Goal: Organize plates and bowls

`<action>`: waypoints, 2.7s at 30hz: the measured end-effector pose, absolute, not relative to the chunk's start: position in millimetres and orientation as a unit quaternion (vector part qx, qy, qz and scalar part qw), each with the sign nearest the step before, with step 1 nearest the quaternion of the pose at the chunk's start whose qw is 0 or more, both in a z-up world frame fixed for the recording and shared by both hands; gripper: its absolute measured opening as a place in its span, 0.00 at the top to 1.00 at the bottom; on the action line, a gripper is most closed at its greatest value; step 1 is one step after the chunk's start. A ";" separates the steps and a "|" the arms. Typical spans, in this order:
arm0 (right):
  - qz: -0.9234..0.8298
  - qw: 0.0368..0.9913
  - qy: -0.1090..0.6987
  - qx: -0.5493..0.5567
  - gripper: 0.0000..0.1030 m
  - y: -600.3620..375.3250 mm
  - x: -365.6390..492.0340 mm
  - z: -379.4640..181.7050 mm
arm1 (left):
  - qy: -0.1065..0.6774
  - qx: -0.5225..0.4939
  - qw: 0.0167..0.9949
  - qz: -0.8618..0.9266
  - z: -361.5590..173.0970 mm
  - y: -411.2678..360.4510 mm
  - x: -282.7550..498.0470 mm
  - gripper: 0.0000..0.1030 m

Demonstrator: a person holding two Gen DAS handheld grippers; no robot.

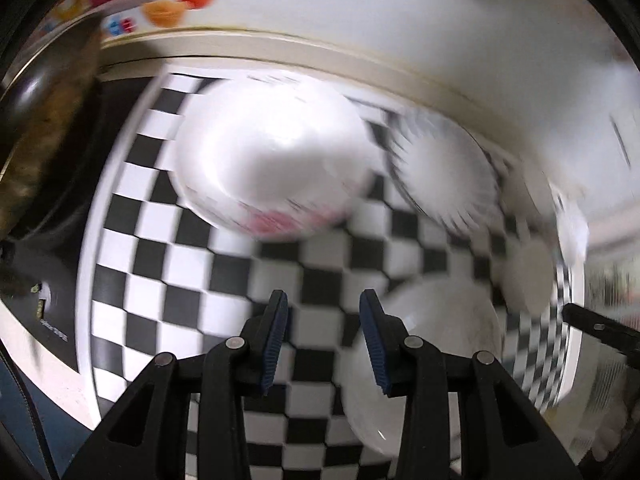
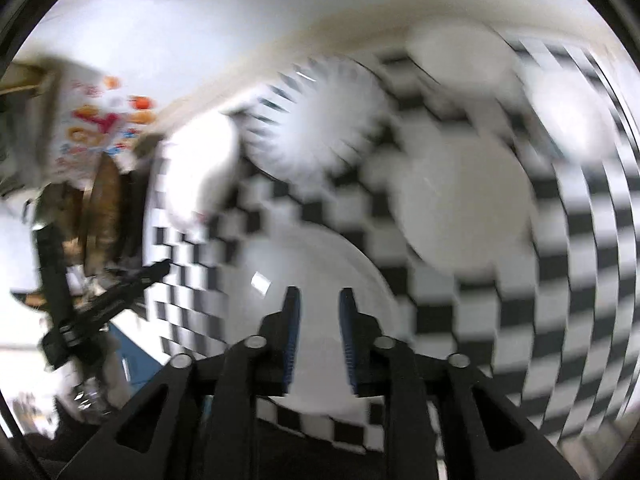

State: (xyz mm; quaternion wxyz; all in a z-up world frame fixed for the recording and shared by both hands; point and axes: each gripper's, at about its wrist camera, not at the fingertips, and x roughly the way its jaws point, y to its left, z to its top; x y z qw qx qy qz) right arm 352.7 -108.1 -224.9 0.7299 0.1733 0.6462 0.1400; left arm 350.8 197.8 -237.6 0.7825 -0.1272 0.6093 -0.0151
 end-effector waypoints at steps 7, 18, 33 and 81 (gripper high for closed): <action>0.247 0.729 0.634 0.067 0.65 11.9 482.1 -230.6 | 0.621 -0.240 0.744 0.059 -289.7 268.4 395.8 0.66; 0.255 0.672 0.695 0.002 0.65 95.1 600.4 -326.0 | 0.632 -0.273 0.720 0.088 -324.4 306.0 421.7 0.66; 0.270 0.646 0.714 -0.008 0.82 111.8 610.6 -368.8 | 0.631 -0.247 0.730 0.090 -332.3 309.8 430.1 0.72; 0.189 0.761 0.610 0.118 0.85 -106.0 371.1 -211.7 | 0.597 -0.116 0.789 -0.089 -206.8 173.9 341.9 0.73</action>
